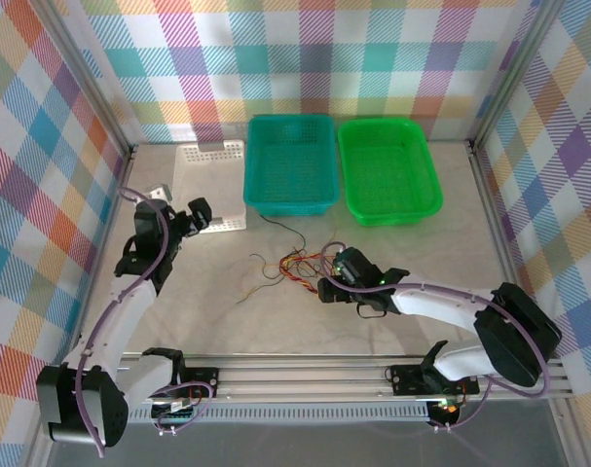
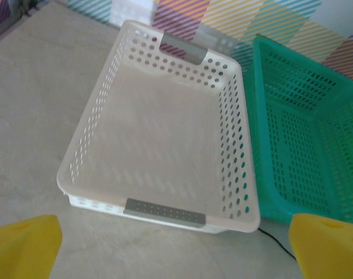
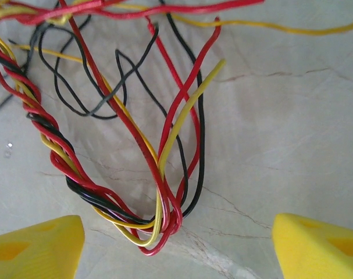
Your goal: Untangle the cables
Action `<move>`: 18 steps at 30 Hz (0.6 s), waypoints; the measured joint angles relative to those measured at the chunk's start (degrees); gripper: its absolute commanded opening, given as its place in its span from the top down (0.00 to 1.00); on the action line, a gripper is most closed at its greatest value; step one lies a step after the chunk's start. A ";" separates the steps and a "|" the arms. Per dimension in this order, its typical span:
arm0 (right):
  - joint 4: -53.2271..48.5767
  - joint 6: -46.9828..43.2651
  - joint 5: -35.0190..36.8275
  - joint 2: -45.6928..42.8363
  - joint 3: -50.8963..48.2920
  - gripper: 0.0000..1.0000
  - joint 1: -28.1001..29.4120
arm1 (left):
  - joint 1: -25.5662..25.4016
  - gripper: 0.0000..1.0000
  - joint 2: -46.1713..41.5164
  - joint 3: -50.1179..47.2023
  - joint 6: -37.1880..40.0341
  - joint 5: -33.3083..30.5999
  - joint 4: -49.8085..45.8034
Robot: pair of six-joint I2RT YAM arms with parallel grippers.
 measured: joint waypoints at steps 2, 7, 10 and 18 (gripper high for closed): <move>0.20 0.09 0.26 0.90 0.00 0.23 0.28 | 0.00 0.00 -0.35 2.82 -3.04 0.31 -6.34; 2.01 0.50 0.81 1.64 0.04 0.34 0.33 | 0.00 0.00 -3.04 5.88 -10.23 0.50 -18.78; 2.67 0.72 1.27 3.48 0.68 0.39 0.33 | 0.00 0.00 -5.40 5.86 -12.55 1.99 -24.02; 2.95 1.09 2.75 9.77 4.00 0.52 0.33 | 0.00 0.00 -11.47 1.86 -14.80 7.19 -29.73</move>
